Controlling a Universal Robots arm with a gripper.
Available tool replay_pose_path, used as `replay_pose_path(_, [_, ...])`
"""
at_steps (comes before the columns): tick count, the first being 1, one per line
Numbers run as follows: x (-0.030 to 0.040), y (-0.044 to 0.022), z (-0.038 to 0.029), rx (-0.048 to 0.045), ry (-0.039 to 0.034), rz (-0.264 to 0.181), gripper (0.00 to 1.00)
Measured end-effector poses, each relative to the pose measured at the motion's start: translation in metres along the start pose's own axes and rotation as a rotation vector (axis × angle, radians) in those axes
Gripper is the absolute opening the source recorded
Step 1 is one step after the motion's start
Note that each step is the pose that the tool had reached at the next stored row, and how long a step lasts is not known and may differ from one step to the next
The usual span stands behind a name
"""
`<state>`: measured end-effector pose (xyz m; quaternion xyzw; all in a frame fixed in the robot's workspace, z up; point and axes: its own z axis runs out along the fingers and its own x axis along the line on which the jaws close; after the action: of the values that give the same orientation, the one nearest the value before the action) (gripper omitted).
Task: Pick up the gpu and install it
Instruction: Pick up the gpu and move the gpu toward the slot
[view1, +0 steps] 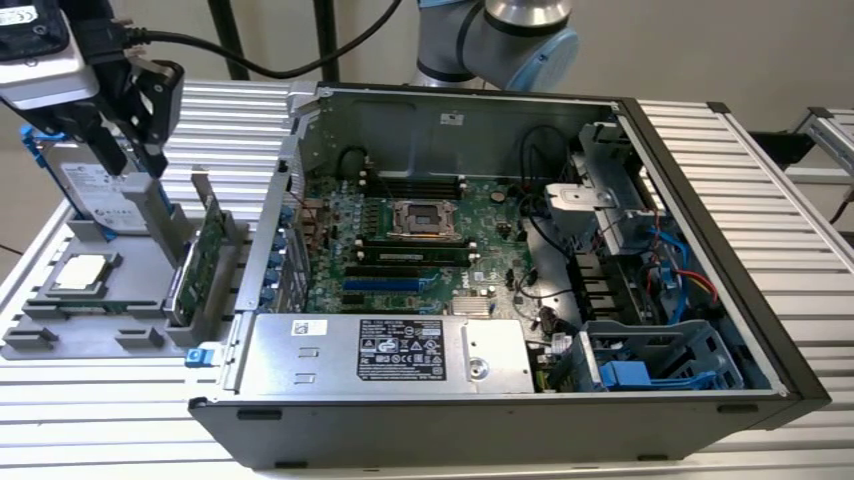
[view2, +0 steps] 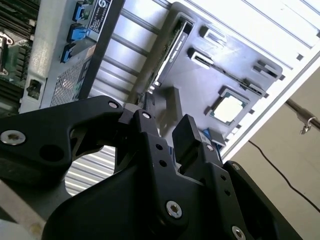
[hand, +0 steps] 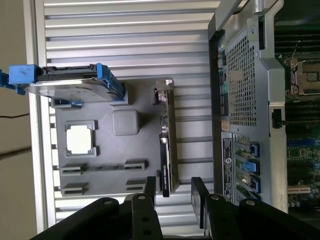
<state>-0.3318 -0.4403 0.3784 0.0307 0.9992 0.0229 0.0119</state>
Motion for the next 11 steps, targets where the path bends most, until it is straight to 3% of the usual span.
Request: replay_pose_path(11, [-0.0011,-0.0002,0.0065,-0.0003,0.0009,-0.018,1.0])
